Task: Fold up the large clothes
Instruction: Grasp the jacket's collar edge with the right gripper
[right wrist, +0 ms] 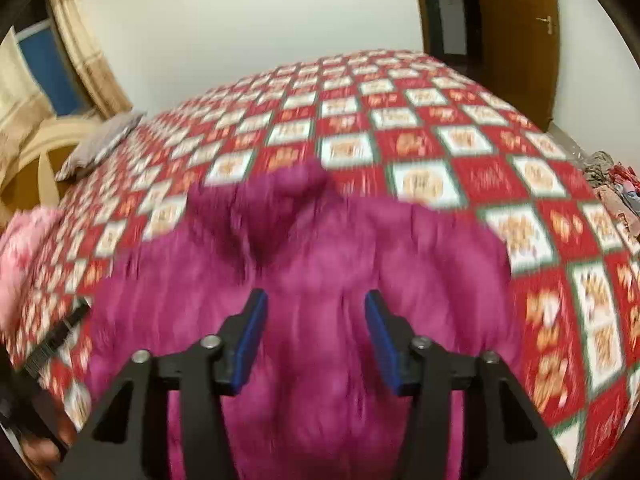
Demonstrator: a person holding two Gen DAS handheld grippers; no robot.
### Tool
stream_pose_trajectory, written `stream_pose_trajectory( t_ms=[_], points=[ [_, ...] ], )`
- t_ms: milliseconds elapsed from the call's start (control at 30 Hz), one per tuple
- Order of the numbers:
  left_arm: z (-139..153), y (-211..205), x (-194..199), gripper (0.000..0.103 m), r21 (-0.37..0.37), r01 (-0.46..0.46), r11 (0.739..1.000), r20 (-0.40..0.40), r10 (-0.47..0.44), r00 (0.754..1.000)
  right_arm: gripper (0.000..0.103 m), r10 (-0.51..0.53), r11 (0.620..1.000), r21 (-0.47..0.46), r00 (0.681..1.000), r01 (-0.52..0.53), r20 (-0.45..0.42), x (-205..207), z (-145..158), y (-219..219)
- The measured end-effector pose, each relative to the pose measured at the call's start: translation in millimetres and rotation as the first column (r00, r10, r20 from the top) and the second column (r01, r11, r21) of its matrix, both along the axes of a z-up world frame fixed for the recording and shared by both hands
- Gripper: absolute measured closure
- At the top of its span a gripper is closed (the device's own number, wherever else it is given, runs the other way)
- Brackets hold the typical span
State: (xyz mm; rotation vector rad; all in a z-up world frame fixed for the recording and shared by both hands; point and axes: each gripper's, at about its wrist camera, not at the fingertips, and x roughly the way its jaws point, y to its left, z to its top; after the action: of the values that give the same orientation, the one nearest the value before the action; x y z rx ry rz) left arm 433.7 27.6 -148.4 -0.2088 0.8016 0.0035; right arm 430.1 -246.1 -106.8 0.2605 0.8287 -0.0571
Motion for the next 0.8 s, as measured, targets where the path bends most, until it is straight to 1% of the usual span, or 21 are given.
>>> stream_pose_trajectory(
  t_ms=[33,67,100,167,200,267,300,367,467,500,533,567,600,733,800],
  points=[
    [-7.7,-2.4,3.0,0.019,-0.001,0.002,1.0,-0.007,-0.002,1.0,0.04,-0.003,1.0,0.002,1.0,0.003,-0.01,14.0,2.4,-0.1],
    [-15.0,-5.2,4.0,0.019,0.012,-0.004,1.0,-0.013,0.004,1.0,0.039,-0.005,1.0,0.013,1.0,0.006,-0.017,25.3,3.4,0.1],
    [-27.2,-8.9,2.6,0.019,0.047,-0.017,0.999,-0.006,0.017,1.0,0.039,-0.005,0.999,0.038,1.0,0.006,-0.022,36.8,5.1,0.5],
    [-40.8,-12.8,-1.1,0.019,0.074,-0.025,0.997,0.002,0.025,1.0,0.034,-0.015,0.996,0.082,0.999,0.019,-0.05,63.0,4.2,2.1],
    [-40.1,-13.0,-0.6,0.019,0.079,-0.026,0.997,-0.001,0.026,1.0,0.03,-0.02,0.995,0.096,0.998,0.026,-0.061,72.4,3.8,3.3],
    [-40.6,-12.5,-2.1,0.019,0.078,-0.03,0.997,0.007,0.029,1.0,0.028,-0.029,0.994,0.106,0.996,0.039,-0.087,87.5,-2.1,4.6],
    [-40.5,-12.5,-1.4,0.019,0.077,-0.031,0.997,0.009,0.031,0.999,0.028,-0.031,0.994,0.101,0.993,0.042,-0.112,100.9,-7.7,8.3],
    [-40.6,-11.2,-2.4,0.019,0.074,-0.039,0.996,0.016,0.038,0.999,0.028,-0.02,0.996,0.086,0.99,0.033,-0.141,114.8,-13.9,15.3],
    [-40.6,-10.2,-3.0,0.019,0.068,-0.045,0.997,0.022,0.044,0.999,0.028,-0.01,1.0,0.01,0.975,0.012,-0.22,134.0,-30.8,27.6],
    [-41.0,-9.4,-2.6,0.019,0.062,-0.044,0.997,0.022,0.043,0.999,0.031,-0.01,1.0,-0.002,0.967,0.01,-0.254,135.2,-37.2,29.0],
    [-41.4,-9.0,-2.0,0.019,0.057,-0.043,0.997,0.021,0.042,0.999,0.051,-0.004,1.0,0.004,0.965,0.005,-0.262,132.5,-39.9,27.8],
    [-41.4,-9.0,-3.0,0.019,0.053,-0.042,0.998,0.021,0.041,0.999,0.066,0.01,1.0,0.017,0.963,-0.005,-0.27,126.9,-42.8,25.6],
    [-41.5,-8.0,-2.8,0.018,0.048,-0.041,0.998,0.021,0.04,0.999,0.087,0.013,1.0,0.013,0.962,-0.01,-0.272,120.3,-42.9,22.5],
    [-39.7,-3.4,-3.7,0.019,0.009,-0.027,1.0,0.025,0.027,0.999,0.09,-0.016,0.999,-0.054,0.971,0.004,-0.237,88.5,-39.4,9.3],
    [-36.1,-0.2,-4.9,0.019,-0.02,-0.007,1.0,0.023,0.008,1.0,0.092,-0.052,0.997,-0.068,0.971,0.037,-0.232,71.0,-46.0,-1.9]
  ],
)
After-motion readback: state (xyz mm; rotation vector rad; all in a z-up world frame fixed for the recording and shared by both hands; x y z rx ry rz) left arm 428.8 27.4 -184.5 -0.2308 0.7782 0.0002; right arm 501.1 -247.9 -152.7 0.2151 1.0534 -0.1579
